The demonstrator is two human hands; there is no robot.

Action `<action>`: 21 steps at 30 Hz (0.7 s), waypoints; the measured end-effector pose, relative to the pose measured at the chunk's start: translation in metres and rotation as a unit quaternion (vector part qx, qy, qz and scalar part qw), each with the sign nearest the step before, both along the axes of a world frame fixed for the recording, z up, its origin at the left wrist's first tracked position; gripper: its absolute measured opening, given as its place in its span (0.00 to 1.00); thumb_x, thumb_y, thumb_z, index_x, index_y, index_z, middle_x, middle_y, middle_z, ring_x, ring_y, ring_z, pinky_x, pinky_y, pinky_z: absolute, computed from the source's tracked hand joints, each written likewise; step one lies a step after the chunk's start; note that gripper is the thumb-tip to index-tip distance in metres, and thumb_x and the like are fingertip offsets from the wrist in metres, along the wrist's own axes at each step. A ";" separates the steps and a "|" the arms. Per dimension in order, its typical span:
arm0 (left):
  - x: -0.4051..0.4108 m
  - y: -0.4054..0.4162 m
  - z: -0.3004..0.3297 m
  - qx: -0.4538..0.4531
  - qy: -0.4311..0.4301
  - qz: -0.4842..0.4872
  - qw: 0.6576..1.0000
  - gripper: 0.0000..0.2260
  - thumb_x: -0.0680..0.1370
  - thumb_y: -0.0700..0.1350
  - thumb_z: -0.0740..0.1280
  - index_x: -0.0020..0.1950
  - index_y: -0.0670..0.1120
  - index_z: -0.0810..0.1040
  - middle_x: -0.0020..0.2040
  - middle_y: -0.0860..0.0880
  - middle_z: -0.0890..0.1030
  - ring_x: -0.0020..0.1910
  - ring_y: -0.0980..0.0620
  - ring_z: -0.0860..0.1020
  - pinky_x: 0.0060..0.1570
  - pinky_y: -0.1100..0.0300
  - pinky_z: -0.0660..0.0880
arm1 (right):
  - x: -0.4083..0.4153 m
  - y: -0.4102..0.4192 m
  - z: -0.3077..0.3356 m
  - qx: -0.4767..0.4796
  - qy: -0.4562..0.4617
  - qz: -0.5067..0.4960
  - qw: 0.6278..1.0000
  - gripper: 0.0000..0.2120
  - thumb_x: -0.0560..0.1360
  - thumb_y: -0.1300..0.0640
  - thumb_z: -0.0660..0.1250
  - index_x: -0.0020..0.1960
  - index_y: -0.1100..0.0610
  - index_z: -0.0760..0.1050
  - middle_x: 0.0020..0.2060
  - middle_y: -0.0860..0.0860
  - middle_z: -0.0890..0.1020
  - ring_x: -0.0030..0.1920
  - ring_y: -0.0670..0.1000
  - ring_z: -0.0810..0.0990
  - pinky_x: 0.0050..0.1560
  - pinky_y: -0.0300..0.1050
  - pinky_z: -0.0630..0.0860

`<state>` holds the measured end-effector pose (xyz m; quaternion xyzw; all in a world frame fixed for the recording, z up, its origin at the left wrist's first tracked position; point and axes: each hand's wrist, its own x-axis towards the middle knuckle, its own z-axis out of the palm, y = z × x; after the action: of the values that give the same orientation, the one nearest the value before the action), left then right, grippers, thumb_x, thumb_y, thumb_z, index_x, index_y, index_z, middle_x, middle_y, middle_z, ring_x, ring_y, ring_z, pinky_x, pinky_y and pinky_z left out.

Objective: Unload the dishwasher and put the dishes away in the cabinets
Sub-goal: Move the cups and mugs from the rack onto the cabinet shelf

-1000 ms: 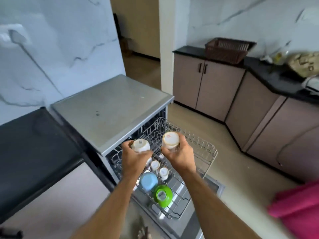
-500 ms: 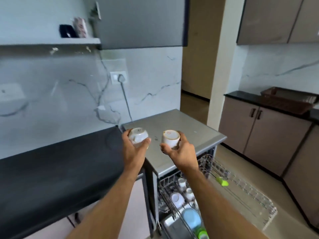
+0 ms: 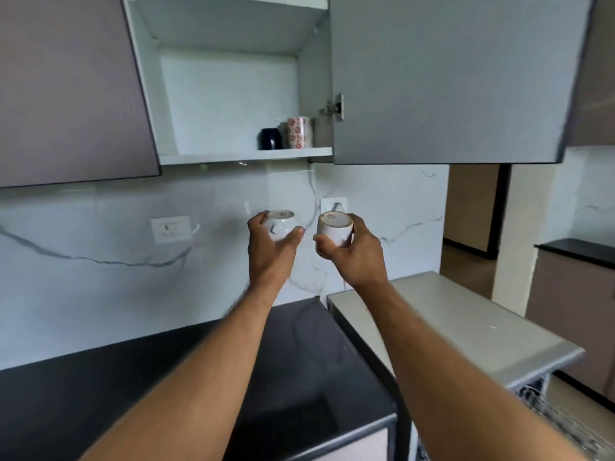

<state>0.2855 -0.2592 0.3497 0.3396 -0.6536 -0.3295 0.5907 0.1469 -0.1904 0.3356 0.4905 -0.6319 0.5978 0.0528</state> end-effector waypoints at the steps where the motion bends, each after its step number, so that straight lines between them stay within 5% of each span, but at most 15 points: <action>1: 0.006 -0.008 0.011 -0.008 0.003 0.001 1.000 0.27 0.73 0.48 0.74 0.68 0.49 0.66 0.63 0.51 0.75 0.60 0.51 0.75 0.58 0.62 0.71 | 0.007 -0.009 0.011 -0.008 0.008 0.001 1.000 0.28 0.67 0.37 0.73 0.62 0.48 0.72 0.50 0.44 0.83 0.50 0.50 0.82 0.53 0.50 0.79; 10: 0.037 -0.076 0.101 -0.049 -0.003 0.008 0.999 0.27 0.75 0.52 0.72 0.69 0.48 0.65 0.59 0.53 0.73 0.53 0.52 0.74 0.49 0.64 0.68 | 0.029 -0.087 0.105 -0.043 0.034 -0.019 0.998 0.29 0.69 0.38 0.73 0.64 0.52 0.73 0.54 0.50 0.83 0.54 0.53 0.81 0.54 0.47 0.77; 16: 0.029 -0.130 0.139 -0.081 0.000 0.014 0.997 0.28 0.73 0.54 0.73 0.67 0.47 0.67 0.61 0.51 0.74 0.58 0.51 0.74 0.53 0.62 0.71 | 0.011 -0.143 0.151 -0.059 0.035 -0.021 0.997 0.34 0.65 0.31 0.69 0.62 0.51 0.73 0.53 0.50 0.84 0.53 0.54 0.82 0.55 0.52 0.79; 21: 0.003 -0.169 0.174 -0.086 -0.012 0.009 0.996 0.26 0.74 0.55 0.72 0.66 0.48 0.66 0.59 0.53 0.74 0.56 0.52 0.75 0.48 0.65 0.69 | -0.012 -0.193 0.182 -0.071 0.040 -0.022 0.996 0.32 0.68 0.35 0.70 0.63 0.55 0.74 0.53 0.51 0.83 0.53 0.53 0.81 0.52 0.45 0.77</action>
<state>0.2889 -0.4287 0.5241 0.2973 -0.6835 -0.2626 0.6127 0.1345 -0.3832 0.5172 0.4950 -0.5962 0.6193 0.1263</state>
